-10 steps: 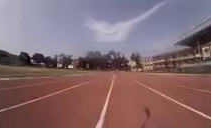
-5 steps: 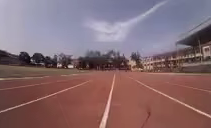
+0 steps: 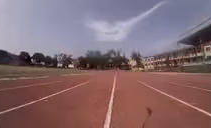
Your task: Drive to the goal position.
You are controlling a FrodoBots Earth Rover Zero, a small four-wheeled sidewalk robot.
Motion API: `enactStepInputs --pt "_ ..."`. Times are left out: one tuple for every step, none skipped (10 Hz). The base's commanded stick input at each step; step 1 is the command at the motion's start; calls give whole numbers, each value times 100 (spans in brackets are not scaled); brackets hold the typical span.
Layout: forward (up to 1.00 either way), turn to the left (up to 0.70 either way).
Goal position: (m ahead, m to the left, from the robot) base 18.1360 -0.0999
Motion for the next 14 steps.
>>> enactStepInputs --pt "70 0" --pt "70 0" --pt "70 0" --pt "70 0" --pt "70 0" --pt "70 0" --pt "70 0" --pt "70 0" --pt "70 0" --pt "70 0" --pt "70 0" --pt "70 0" --pt "70 0" --pt "70 0"
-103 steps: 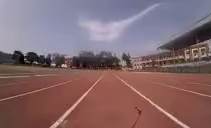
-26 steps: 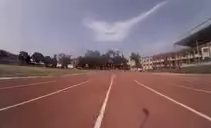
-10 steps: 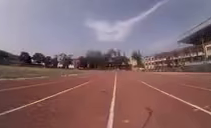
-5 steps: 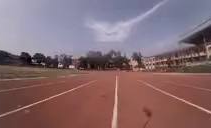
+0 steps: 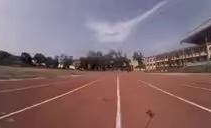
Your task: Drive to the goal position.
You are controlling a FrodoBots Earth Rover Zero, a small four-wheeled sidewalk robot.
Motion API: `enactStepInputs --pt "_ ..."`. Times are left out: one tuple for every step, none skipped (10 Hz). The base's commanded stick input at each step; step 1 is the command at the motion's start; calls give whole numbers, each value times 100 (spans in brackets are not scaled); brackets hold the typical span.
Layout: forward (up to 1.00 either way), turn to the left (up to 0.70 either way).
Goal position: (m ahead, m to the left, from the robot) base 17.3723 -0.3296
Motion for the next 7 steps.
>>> enactStepInputs --pt "70 0" --pt "70 0" --pt "70 0" --pt "70 0" --pt "70 0" --pt "70 0" --pt "70 0"
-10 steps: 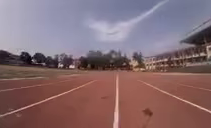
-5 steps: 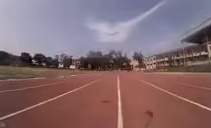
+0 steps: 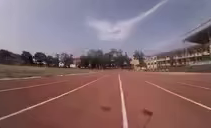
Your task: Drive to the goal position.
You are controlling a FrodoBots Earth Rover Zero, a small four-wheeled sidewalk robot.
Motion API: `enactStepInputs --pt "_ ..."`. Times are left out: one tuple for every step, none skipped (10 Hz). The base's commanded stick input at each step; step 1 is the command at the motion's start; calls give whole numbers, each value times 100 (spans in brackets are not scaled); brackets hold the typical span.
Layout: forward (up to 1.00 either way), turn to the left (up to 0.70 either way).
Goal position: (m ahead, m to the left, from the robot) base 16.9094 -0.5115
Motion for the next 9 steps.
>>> enactStepInputs --pt "70 0" --pt "70 0" --pt "70 0" --pt "70 0" --pt "70 0" --pt "70 0" --pt "70 0" --pt "70 0" --pt "70 0"
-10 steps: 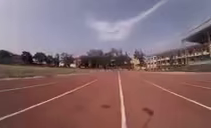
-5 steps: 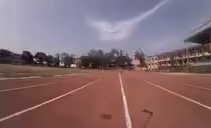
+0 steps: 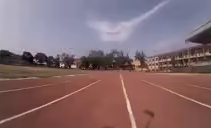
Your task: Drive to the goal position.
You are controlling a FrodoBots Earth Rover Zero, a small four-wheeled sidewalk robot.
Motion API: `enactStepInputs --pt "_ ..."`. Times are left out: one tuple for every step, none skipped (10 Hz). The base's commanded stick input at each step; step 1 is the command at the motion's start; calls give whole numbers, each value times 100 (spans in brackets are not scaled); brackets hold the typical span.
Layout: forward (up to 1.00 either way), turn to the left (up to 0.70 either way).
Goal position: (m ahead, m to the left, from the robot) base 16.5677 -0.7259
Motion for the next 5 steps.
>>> enactStepInputs --pt "70 0" --pt "70 0" --pt "70 0" --pt "70 0" --pt "70 0"
